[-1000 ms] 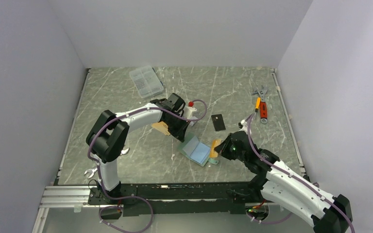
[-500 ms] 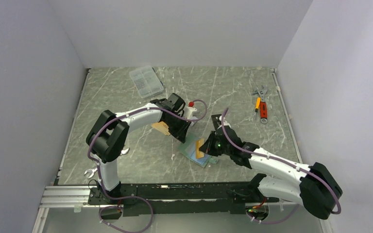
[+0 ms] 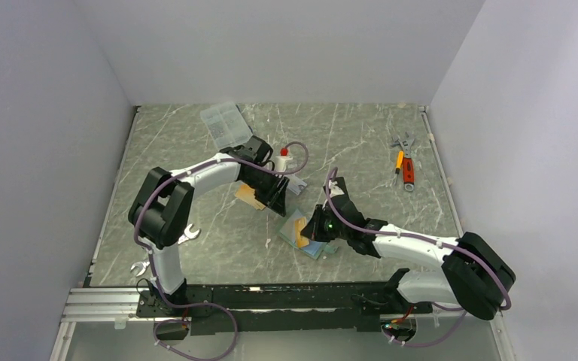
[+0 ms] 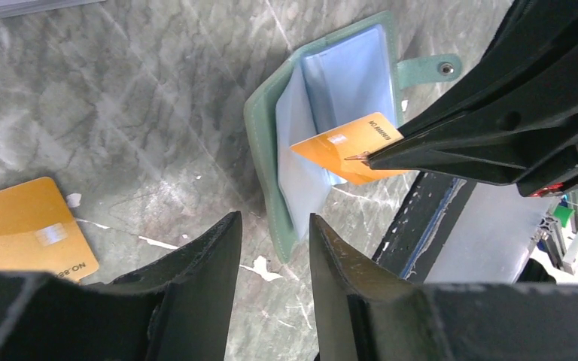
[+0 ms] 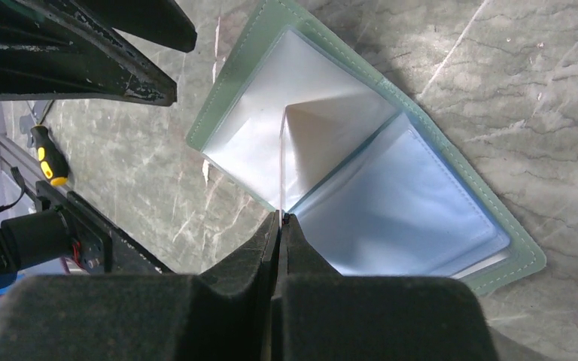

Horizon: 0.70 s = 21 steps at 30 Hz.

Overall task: Put the credit cards into the card holder
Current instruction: Insert the credit card into the card holder.

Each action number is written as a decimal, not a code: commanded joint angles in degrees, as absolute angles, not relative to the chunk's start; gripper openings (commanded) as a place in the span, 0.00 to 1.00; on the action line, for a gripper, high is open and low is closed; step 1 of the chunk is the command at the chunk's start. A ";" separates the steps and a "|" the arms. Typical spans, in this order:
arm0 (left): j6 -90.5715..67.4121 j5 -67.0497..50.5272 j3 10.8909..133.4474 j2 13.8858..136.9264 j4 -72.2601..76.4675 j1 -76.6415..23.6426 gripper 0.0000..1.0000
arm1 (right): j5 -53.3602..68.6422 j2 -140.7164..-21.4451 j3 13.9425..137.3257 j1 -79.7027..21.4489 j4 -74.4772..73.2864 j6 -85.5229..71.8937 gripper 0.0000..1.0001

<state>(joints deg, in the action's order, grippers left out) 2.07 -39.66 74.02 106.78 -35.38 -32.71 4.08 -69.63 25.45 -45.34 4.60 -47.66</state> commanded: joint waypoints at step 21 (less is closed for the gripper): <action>0.44 -42.09 76.17 112.90 -34.07 -37.37 0.46 | 1.22 -63.81 20.69 -45.64 8.35 -48.70 0.00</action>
